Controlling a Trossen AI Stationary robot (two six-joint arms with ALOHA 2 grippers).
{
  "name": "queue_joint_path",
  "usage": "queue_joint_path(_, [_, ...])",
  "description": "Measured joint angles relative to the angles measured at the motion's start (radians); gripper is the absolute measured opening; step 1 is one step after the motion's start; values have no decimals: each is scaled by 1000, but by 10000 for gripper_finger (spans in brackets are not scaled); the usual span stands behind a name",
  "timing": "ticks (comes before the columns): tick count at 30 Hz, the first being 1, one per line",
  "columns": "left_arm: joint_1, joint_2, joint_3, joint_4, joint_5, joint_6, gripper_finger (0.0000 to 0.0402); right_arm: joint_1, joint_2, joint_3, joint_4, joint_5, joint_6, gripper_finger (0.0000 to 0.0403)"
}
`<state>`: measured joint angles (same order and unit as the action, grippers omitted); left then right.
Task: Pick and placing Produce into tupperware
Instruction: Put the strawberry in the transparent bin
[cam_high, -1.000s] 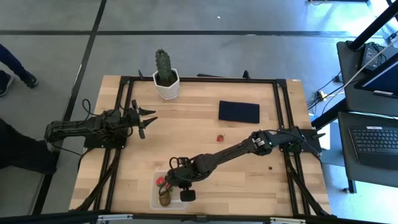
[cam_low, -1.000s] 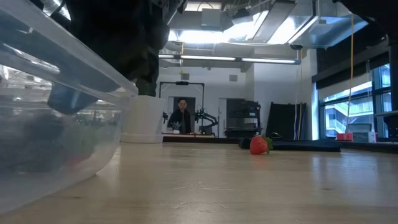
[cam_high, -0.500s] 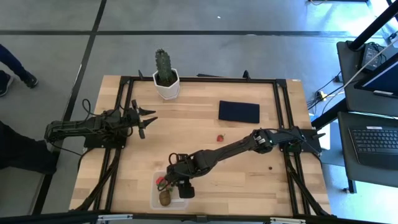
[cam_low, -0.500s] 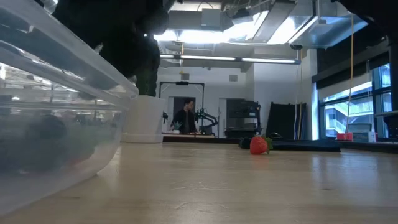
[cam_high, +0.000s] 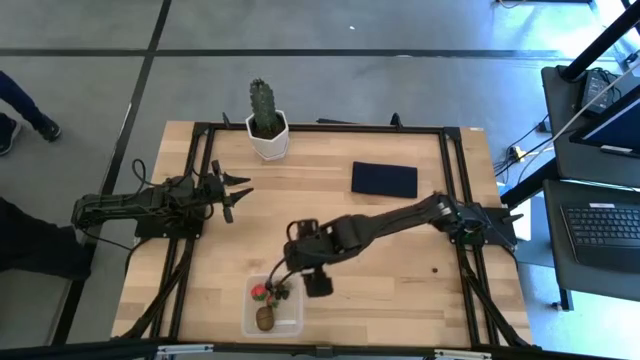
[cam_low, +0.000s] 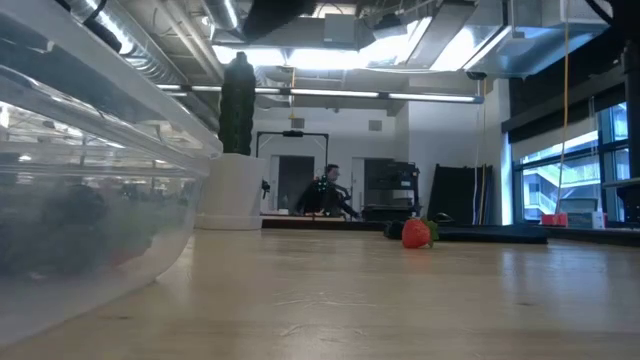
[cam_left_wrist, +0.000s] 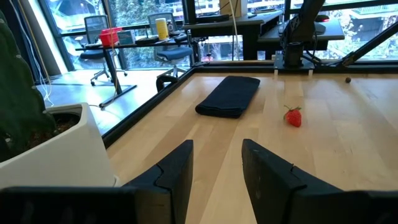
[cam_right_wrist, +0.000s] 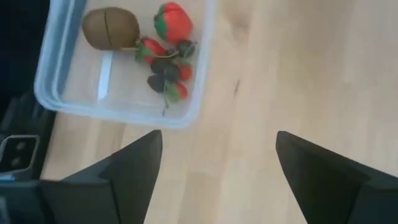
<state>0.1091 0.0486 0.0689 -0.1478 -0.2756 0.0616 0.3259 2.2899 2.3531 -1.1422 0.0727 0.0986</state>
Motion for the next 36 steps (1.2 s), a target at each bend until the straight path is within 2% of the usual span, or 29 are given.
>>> queue_joint_path(5, [0, 0, 0, 0, 0, 1, 130, -26, -71, 0, -143, 18, -10, 314])
queue_joint_path(10, [0, 0, 0, 0, 0, -1, 130, -68, -106, 0, -360, 116, -15, 314])
queue_joint_path(15, [0, 0, 0, 0, 0, -1, 130, -110, -109, -6, -431, 190, -72, 314])
queue_joint_path(19, [0, 0, 0, 0, 0, -1, 130, -154, -108, -51, -420, 194, -130, 314])
queue_joint_path(23, [0, 0, 0, 0, 0, -1, 130, -191, -110, -118, -418, 133, -135, 314])
queue_joint_path(27, [0, 0, 0, 0, 0, -3, 130, -220, -133, -214, -328, 106, -166, 314])
queue_joint_path(32, [0, 0, 0, 0, 0, -30, 130, -246, -231, -451, -149, 38, -186, 314])
queue_joint_path(36, [0, 0, 0, 0, 2, -26, 130, -266, -346, -674, 18, 32, -178, 314])
